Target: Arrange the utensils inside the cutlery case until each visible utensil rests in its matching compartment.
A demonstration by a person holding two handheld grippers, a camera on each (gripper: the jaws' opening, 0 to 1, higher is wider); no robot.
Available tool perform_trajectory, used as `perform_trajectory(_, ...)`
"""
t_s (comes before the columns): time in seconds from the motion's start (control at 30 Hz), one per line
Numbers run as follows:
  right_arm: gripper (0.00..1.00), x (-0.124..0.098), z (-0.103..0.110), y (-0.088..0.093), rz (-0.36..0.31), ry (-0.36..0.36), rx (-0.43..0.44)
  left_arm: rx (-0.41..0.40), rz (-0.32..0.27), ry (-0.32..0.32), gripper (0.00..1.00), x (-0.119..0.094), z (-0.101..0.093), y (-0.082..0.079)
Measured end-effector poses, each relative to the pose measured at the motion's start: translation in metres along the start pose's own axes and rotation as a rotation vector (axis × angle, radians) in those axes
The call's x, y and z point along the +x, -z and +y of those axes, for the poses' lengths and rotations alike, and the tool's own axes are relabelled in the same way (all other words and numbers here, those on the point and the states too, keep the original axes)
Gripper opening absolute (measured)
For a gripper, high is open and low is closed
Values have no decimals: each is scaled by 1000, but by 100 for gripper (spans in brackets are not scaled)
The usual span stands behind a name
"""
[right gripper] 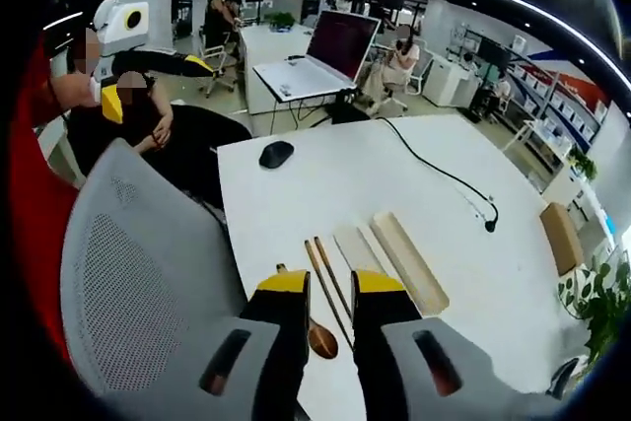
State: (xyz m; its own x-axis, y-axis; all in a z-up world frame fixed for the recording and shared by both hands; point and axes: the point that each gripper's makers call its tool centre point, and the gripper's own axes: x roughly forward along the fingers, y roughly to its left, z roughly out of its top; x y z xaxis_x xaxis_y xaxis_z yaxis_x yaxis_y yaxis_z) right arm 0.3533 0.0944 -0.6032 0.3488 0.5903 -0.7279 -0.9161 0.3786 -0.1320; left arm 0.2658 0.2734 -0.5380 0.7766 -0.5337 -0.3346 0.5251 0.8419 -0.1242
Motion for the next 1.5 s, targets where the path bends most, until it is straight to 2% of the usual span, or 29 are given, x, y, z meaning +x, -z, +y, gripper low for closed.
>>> perform_trajectory(0.3, 15, 11, 0, 1, 44, -30, -51, -5, 10, 11, 94, 2, -3, 3)
perform_trajectory(0.5, 13, 18, 0, 6, 75, -43, -57, -20, 18, -3, 95, 2, -1, 4)
perform_trajectory(0.57, 13, 22, 0, 9, 89, -47, -57, -35, 8, 7, 95, 2, -2, 3)
perform_trajectory(0.73, 13, 39, -3, 20, 124, -45, -41, -30, 33, 46, 95, 10, 1, 11)
perform_trajectory(0.87, 13, 51, -3, 21, 105, -58, -14, -18, 44, 5, 95, 9, 10, 10)
perform_trajectory(0.93, 11, 60, -10, 10, 31, -20, -45, -49, 1, 2, 95, 6, 8, 0)
perform_trajectory(1.03, 13, 73, -11, 17, 63, -33, -34, -30, 14, 5, 95, 6, 8, 1)
perform_trajectory(1.07, 12, 80, -10, 19, 76, -40, -32, -11, 34, -20, 95, 6, 13, 4)
perform_trajectory(1.1, 12, 85, -7, 21, 79, -59, -29, -20, 31, -20, 95, 7, 13, 3)
perform_trajectory(1.2, 12, 96, -4, 26, 89, -73, -24, -56, 13, 23, 95, 9, 6, 1)
perform_trajectory(1.23, 12, 101, -4, 32, 111, -76, -30, -41, 25, 27, 95, 11, 6, 3)
perform_trajectory(1.33, 13, 108, 0, 45, 151, -91, -53, 16, 60, 22, 94, 13, 7, 8)
perform_trajectory(1.4, 13, 110, 3, 51, 173, -111, -41, 8, 56, 30, 93, 14, 7, 7)
perform_trajectory(1.43, 10, 110, 2, 53, 188, -110, -48, -2, 53, 37, 93, 15, 7, 6)
perform_trajectory(1.5, 7, 109, 1, 51, 175, -99, -48, -12, 48, 43, 93, 17, 7, 4)
